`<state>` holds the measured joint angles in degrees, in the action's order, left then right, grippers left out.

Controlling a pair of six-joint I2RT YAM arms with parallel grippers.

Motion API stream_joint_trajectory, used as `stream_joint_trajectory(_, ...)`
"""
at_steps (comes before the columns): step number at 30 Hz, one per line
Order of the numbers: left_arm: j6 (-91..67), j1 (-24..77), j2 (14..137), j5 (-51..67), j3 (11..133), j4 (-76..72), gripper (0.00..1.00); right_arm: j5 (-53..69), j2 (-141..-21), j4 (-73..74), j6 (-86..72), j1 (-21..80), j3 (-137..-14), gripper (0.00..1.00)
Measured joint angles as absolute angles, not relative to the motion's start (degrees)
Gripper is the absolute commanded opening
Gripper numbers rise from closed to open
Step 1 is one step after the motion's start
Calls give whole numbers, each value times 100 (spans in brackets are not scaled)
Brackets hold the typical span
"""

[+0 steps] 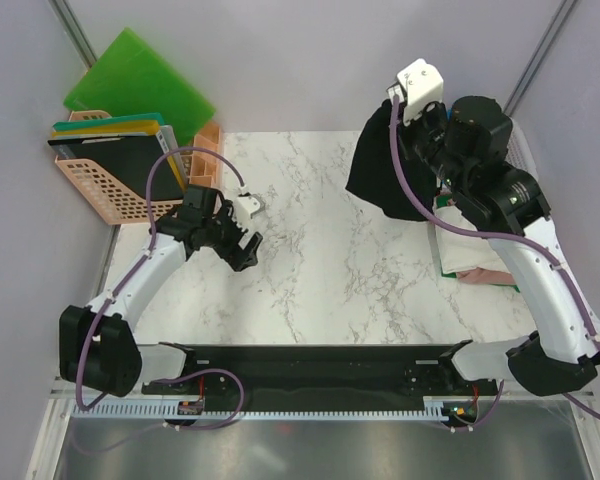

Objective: Fold and stack the t-shirts

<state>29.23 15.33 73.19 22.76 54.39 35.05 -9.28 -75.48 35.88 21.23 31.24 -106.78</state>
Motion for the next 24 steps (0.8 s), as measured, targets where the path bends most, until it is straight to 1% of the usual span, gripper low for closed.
stream_joint_trajectory(4,2853,1529,7708,3288,6123,4084,95,-969,-7712,3664,2115,3122,-10501,0)
stream_joint_trajectory(8,2834,1529,8342,4206,7105,4545,93,-633,-7975,3911,2018,3122,-10759,0)
stream_joint_trajectory(10,2834,1527,8560,4399,7378,4587,92,-349,-8001,3957,1933,3122,-10807,0)
stream_joint_trajectory(14,2790,1522,8648,4436,7389,4641,93,475,-8005,3988,1702,3124,-10779,0)
stream_joint_trajectory(15,2779,1522,8632,4379,7352,4622,93,729,-8009,3922,1660,3142,-10663,5)
stream_joint_trajectory(16,2770,1522,8617,4322,7297,4606,93,897,-8012,3909,1645,3175,-10573,13)
stream_joint_trajectory(17,2768,1522,8595,4265,7231,4587,93,1079,-8058,3918,1645,3234,-10464,29)
stream_joint_trajectory(18,2768,1522,8573,4200,7166,4584,93,1184,-8149,3966,1643,3321,-10390,56)
stream_joint_trajectory(19,2768,1518,8552,4165,7100,4580,93,1229,-8291,4021,1673,3433,-10350,61)
stream_joint_trajectory(20,2768,1518,8530,4130,7043,4569,93,1223,-8429,4073,1750,3507,-10348,72)
stream_joint_trajectory(22,2766,1516,8468,4056,6912,4569,93,1179,-8621,4110,1848,3590,-10313,78)
stream_joint_trajectory(24,2766,1511,8420,4018,6823,4571,93,1142,-8626,4165,1933,3465,-10189,82)
